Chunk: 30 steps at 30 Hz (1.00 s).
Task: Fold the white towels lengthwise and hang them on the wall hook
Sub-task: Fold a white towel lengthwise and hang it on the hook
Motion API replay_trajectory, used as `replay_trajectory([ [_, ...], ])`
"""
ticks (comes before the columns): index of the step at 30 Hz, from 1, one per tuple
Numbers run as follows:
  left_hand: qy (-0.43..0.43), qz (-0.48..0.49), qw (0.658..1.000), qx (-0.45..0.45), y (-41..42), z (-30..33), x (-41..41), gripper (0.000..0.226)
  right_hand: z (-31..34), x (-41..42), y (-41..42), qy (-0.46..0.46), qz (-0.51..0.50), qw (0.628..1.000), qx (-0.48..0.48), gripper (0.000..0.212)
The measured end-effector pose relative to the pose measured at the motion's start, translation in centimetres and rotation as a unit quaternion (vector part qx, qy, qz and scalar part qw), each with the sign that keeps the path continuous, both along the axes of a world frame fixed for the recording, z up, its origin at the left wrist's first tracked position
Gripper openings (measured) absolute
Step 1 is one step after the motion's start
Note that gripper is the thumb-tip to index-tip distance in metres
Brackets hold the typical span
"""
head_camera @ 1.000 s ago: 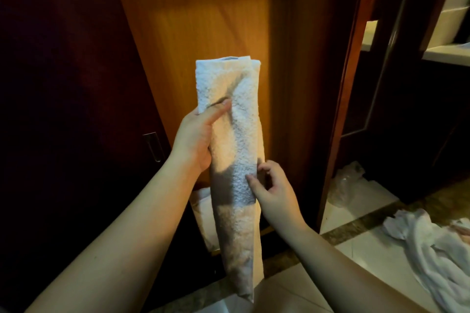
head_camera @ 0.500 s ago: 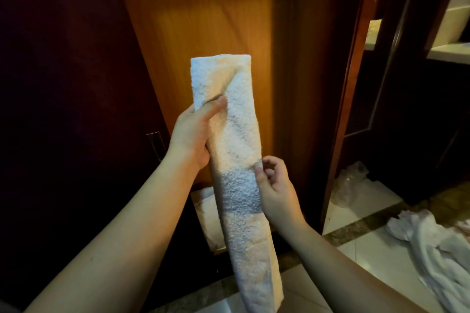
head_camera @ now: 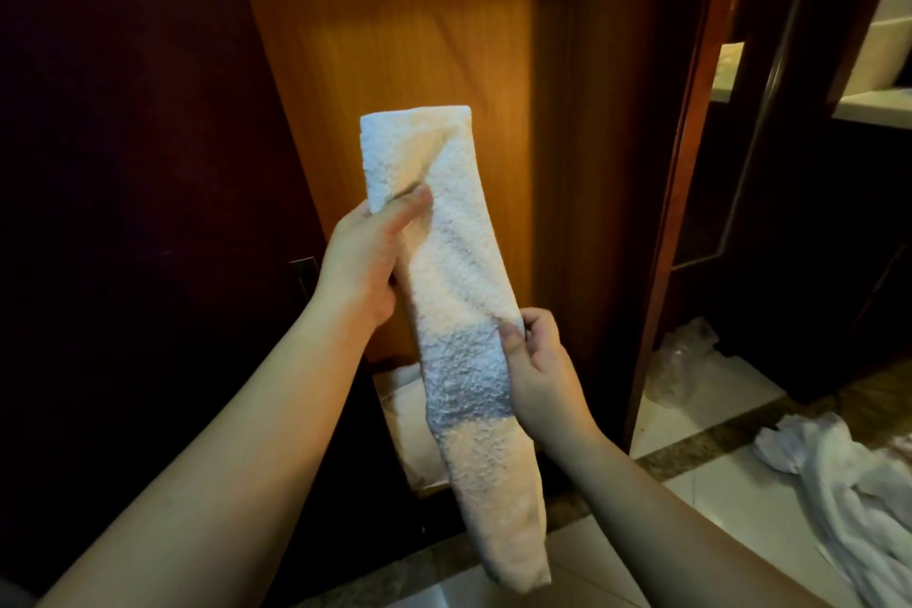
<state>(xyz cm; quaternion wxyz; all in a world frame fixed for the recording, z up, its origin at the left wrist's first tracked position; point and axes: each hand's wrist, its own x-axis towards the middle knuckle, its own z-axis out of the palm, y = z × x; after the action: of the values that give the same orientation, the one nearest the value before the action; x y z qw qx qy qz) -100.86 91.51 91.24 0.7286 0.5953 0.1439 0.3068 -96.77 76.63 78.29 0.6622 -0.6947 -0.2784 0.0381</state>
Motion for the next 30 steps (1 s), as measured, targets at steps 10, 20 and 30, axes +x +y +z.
replay_trajectory([
  [10, -0.038, 0.049, 0.998, -0.02, 0.4, -0.1, -0.1, 0.014, 1.6, 0.8, -1.1, -0.12, -0.057, 0.991, 0.003, 0.013],
  [20, 0.04, 0.096, 0.994, -0.042, 2.1, -1.6, 5.0, 0.023, 1.2, 5.3, -2.9, 0.324, 0.366, 0.866, -0.103, 0.081],
  [30, 0.167, 0.102, 0.976, -0.1, 4.7, -3.9, 9.4, 0.054, -0.1, 4.8, -4.5, 0.412, 0.386, 0.825, -0.015, 0.056],
])
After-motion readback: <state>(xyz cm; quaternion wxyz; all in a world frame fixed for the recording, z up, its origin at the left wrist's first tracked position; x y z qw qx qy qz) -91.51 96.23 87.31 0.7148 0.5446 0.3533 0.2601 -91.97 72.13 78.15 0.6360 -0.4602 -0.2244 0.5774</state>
